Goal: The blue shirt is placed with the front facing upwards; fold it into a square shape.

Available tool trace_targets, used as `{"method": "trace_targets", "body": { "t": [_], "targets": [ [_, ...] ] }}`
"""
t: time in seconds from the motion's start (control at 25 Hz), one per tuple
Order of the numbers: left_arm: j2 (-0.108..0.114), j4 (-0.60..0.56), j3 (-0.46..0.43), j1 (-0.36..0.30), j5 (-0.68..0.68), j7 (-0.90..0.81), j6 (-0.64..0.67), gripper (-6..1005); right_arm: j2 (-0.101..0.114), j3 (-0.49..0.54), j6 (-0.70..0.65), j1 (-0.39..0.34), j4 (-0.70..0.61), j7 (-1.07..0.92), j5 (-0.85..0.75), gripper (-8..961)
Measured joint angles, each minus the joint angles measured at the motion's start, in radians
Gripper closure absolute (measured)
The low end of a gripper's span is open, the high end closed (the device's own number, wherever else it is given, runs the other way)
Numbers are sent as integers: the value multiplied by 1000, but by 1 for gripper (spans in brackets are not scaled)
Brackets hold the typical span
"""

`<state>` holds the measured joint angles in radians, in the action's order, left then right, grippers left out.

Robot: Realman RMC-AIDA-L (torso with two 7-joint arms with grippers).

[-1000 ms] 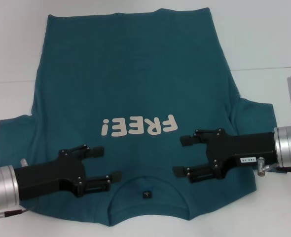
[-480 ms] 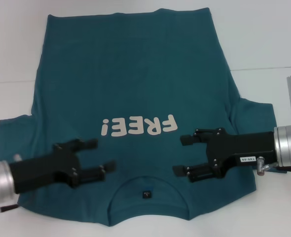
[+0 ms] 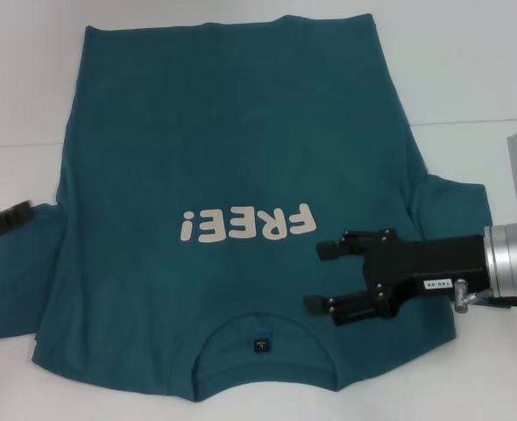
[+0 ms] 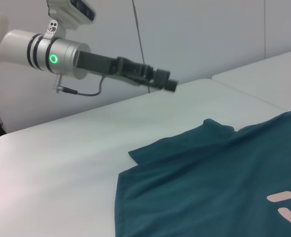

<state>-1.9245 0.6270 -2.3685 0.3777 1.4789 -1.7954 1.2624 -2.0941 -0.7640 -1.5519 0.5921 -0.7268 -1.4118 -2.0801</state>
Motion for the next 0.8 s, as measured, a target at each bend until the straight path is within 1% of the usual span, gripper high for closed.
{"method": "trace_targets", "body": {
  "t": [0.08,0.12,0.16,0.24,0.32,0.48,0.64,0.8],
  "targets": [
    [7,16,-38,3,-80,-74,-6,124,0,0,2,2,0,0,0,13],
    [5,49,-63,5,-159,-147,-20,124,1,0,2,5,0,0,0,13],
    [5,49,-63,5,-159,-147,-20,124,1,0,2,6,0,1,0,13],
    [2,74,-66,11,-228,-217,-46,124,1,0,3,7,0,3,0,13],
    [7,76,-64,29,-285,-275,-66,124,2,0,5,10,0,7,0,12],
    [19,65,-66,87,-428,-403,-97,124,3,0,11,16,0,8,-1,12],
    [15,64,-68,131,-543,-470,-135,124,5,0,23,24,-3,8,-4,12],
    [11,64,-69,149,-617,-518,-173,124,5,0,26,27,-9,5,-3,12]
  ]
}}
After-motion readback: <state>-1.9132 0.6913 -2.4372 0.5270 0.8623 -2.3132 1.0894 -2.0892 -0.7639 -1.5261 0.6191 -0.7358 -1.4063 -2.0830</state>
